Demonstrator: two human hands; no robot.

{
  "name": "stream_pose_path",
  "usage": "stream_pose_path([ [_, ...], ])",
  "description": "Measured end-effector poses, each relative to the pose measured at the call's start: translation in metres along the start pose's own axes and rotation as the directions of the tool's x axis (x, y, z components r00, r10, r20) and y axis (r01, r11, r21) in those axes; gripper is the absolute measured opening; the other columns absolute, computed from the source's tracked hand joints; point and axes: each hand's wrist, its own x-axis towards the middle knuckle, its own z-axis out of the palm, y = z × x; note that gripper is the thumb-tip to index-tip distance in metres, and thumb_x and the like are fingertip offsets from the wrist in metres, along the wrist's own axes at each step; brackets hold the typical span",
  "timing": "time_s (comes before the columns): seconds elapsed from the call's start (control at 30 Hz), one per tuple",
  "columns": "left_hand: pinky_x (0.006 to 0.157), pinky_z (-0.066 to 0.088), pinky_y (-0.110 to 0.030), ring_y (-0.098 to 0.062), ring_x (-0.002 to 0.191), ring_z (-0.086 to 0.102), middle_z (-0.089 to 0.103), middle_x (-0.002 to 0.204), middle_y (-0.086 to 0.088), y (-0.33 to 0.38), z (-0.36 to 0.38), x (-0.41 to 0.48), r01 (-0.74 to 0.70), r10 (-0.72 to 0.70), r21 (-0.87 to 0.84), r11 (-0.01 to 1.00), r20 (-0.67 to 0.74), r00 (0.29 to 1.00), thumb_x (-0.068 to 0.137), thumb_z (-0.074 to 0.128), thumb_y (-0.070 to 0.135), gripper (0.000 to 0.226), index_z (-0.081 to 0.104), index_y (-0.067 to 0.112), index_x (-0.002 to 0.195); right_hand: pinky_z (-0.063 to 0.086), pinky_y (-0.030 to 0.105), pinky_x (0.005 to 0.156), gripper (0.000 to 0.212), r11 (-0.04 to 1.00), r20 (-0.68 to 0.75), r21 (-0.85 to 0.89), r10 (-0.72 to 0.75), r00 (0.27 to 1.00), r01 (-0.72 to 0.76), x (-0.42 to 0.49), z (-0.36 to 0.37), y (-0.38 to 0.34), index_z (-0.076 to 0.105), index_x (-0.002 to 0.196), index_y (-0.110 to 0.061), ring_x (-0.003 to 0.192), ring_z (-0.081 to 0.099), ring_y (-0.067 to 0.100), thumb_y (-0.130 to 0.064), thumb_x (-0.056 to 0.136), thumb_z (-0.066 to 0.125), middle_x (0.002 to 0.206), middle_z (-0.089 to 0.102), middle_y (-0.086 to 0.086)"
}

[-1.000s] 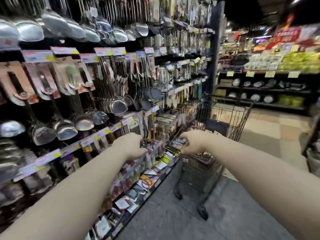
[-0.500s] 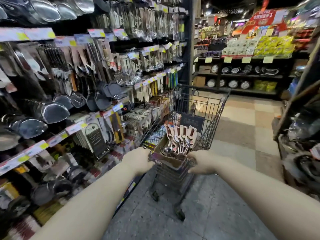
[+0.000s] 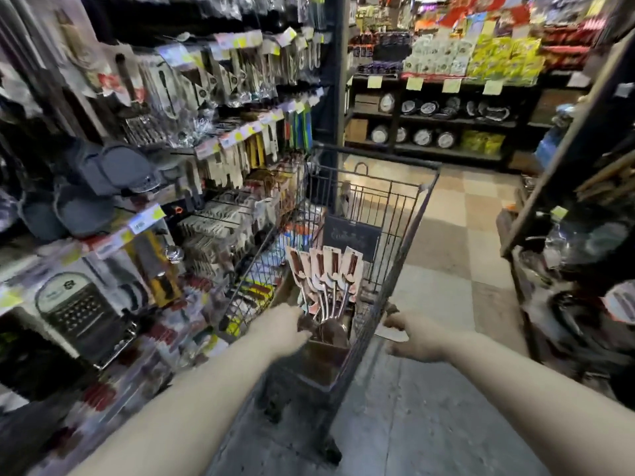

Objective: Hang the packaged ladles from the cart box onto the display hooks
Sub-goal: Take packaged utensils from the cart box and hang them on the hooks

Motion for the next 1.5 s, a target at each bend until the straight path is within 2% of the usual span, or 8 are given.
stream_pose_path([
  [0.07, 0.078, 0.046, -0.032, -0.027, 0.105, 0.06, 0.06, 0.115, -0.007, -0.009, -0.002, 0.035, 0.0, 0.0, -0.04, 0.999, 0.005, 1.0, 0.085, 0.054, 0.044, 0.036, 0.058, 0.019, 0.111, 0.044, 0.034, 0.098, 0.05, 1.0, -0.006, 0.017, 0.023, 1.0, -0.023, 0.034, -0.008, -0.001, 0.051, 0.128, -0.016, 0.12, 0.052, 0.025, -0.035, 0.083, 0.061, 0.132, 0.056, 0.008],
  [0.3, 0.092, 0.046, -0.032, -0.026, 0.114, 0.054, 0.056, 0.127, -0.006, -0.029, 0.013, 0.125, 0.07, -0.051, -0.213, 0.975, 0.094, 0.994, 0.085, 0.055, 0.041, 0.04, 0.055, 0.022, 0.12, 0.049, 0.035, 0.093, 0.039, 0.998, 0.008, 0.043, 0.047, 0.999, -0.047, 0.128, -0.014, 0.009, 0.053, 0.126, -0.027, 0.117, 0.055, 0.024, -0.031, 0.087, 0.052, 0.13, 0.059, 0.003],
  [0.67, 0.089, 0.043, -0.027, -0.024, 0.111, 0.058, 0.063, 0.121, -0.007, -0.064, 0.069, 0.246, 0.351, -0.266, -0.318, 0.881, 0.281, 0.922, 0.087, 0.058, 0.03, 0.033, 0.061, 0.016, 0.116, 0.05, 0.036, 0.096, 0.03, 0.986, 0.222, 0.143, 0.055, 0.974, -0.088, 0.321, 0.001, 0.057, 0.06, 0.118, -0.013, 0.109, 0.061, 0.024, -0.011, 0.089, 0.051, 0.121, 0.064, 0.009],
  [0.93, 0.069, 0.039, -0.023, -0.024, 0.097, 0.061, 0.066, 0.105, -0.009, -0.063, 0.118, 0.334, 0.55, -0.387, -0.48, 0.683, 0.402, 0.83, 0.083, 0.063, 0.022, 0.034, 0.06, 0.013, 0.116, 0.048, 0.028, 0.091, 0.029, 0.975, 0.414, 0.162, 0.073, 0.907, -0.152, 0.44, 0.047, 0.08, 0.06, 0.115, -0.009, 0.111, 0.059, 0.026, -0.013, 0.089, 0.048, 0.121, 0.063, 0.013],
  [1.03, 0.073, 0.04, -0.024, -0.024, 0.102, 0.061, 0.064, 0.112, -0.009, -0.065, 0.14, 0.361, 0.566, -0.402, -0.495, 0.659, 0.405, 0.821, 0.083, 0.062, 0.021, 0.037, 0.056, 0.012, 0.119, 0.048, 0.033, 0.087, 0.017, 0.972, 0.437, 0.161, 0.086, 0.895, -0.172, 0.467, 0.069, 0.081, 0.059, 0.088, -0.015, 0.108, 0.06, 0.032, -0.009, 0.089, 0.043, 0.117, 0.064, 0.018],
  [1.1, 0.074, 0.036, -0.022, -0.022, 0.105, 0.058, 0.06, 0.11, -0.003, -0.066, 0.153, 0.377, 0.573, -0.414, -0.52, 0.633, 0.398, 0.818, 0.083, 0.063, 0.022, 0.036, 0.055, 0.011, 0.117, 0.049, 0.035, 0.088, 0.018, 0.957, 0.438, 0.172, 0.138, 0.888, -0.234, 0.481, 0.083, 0.083, 0.06, 0.095, -0.012, 0.108, 0.06, 0.033, -0.011, 0.089, 0.043, 0.115, 0.064, 0.019],
  [1.27, 0.082, 0.038, -0.023, -0.019, 0.101, 0.056, 0.058, 0.105, 0.0, -0.07, 0.184, 0.407, 0.573, -0.428, -0.599, 0.559, 0.383, 0.818, 0.083, 0.063, 0.026, 0.039, 0.056, 0.012, 0.118, 0.048, 0.035, 0.082, 0.03, 0.812, 0.479, 0.248, 0.372, 0.795, -0.529, 0.502, 0.116, 0.089, 0.056, 0.112, -0.003, 0.104, 0.059, 0.034, -0.017, 0.086, 0.049, 0.112, 0.063, 0.018],
  [1.5, 0.094, 0.043, -0.034, -0.029, 0.114, 0.054, 0.058, 0.126, -0.011, -0.079, 0.219, 0.423, 0.73, -0.551, -0.601, 0.327, 0.506, 0.663, 0.087, 0.058, 0.027, 0.043, 0.049, 0.011, 0.126, 0.051, 0.036, 0.082, 0.034, 0.555, 0.484, 0.476, 0.482, 0.73, -0.682, 0.513, 0.151, 0.098, 0.058, 0.114, -0.001, 0.097, 0.061, 0.036, -0.026, 0.09, 0.053, 0.104, 0.063, 0.019],
])
